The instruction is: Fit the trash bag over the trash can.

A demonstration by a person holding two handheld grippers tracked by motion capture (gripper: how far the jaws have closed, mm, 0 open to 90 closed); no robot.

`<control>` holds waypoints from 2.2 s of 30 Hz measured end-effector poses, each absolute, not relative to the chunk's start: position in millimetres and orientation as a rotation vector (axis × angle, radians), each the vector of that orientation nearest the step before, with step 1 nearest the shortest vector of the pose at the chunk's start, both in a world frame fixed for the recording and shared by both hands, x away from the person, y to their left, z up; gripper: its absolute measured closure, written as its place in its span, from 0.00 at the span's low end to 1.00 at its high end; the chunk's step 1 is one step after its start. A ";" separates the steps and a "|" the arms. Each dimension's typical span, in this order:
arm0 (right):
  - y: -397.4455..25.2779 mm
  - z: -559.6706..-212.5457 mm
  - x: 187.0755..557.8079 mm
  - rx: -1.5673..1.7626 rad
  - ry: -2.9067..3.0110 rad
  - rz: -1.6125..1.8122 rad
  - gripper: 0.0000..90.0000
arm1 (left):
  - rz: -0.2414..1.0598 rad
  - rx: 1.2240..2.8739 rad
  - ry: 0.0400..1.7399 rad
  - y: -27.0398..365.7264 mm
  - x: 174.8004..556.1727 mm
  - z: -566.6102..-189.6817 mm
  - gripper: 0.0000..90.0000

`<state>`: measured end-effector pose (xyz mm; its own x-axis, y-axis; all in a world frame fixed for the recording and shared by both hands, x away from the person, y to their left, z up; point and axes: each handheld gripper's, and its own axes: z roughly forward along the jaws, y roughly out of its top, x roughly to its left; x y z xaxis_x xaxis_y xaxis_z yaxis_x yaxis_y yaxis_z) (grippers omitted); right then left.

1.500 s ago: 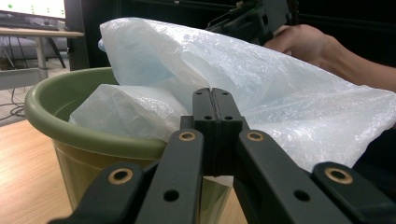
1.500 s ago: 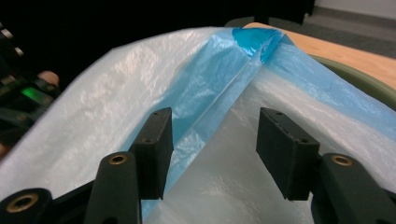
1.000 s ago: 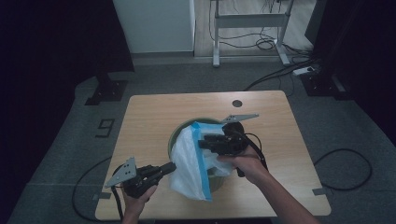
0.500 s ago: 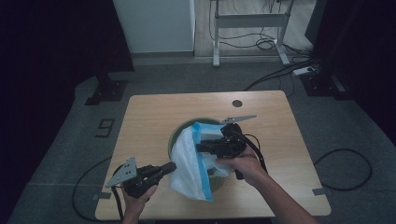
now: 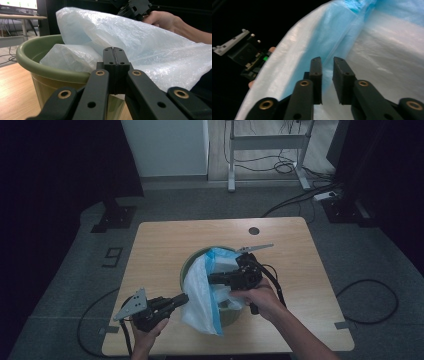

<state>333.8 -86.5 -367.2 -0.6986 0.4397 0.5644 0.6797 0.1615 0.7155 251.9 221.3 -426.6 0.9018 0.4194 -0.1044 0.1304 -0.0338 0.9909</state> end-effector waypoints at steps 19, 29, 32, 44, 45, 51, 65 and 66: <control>-88.9 -363.4 335.8 -1.203 -2.270 -1.498 0.68 | 0.241 1.599 0.448 222.3 252.2 -431.0 1.00; -79.7 -365.5 337.5 -1.192 -2.185 -1.422 0.69 | 0.233 1.596 0.453 222.6 253.7 -433.2 1.00; -79.2 -365.8 336.9 -1.173 -2.166 -1.421 0.73 | 0.231 1.596 0.453 222.7 254.4 -433.9 1.00; -82.1 -361.8 331.2 -1.182 -2.164 -1.316 0.62 | 0.237 1.594 0.461 222.4 254.6 -434.6 1.00; -81.1 -361.9 331.0 -1.178 -2.158 -1.318 0.62 | 0.237 1.595 0.462 222.4 254.5 -434.6 1.00; -74.6 -364.3 330.9 -1.148 -2.123 -1.319 0.69 | 0.235 1.594 0.458 222.8 255.0 -434.9 1.00; -77.7 -362.3 329.6 -1.169 -2.061 -1.507 0.96 | 0.238 1.592 0.460 223.0 254.6 -435.0 1.00; -78.3 -362.2 329.2 -1.166 -2.063 -1.527 0.98 | 0.239 1.592 0.460 223.1 254.5 -434.9 1.00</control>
<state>329.2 -78.3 -362.2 -0.6150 0.4178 0.6688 0.7617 0.0951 0.6410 254.5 223.1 -434.9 0.8941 0.4305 -0.1233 0.1462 -0.0203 0.9890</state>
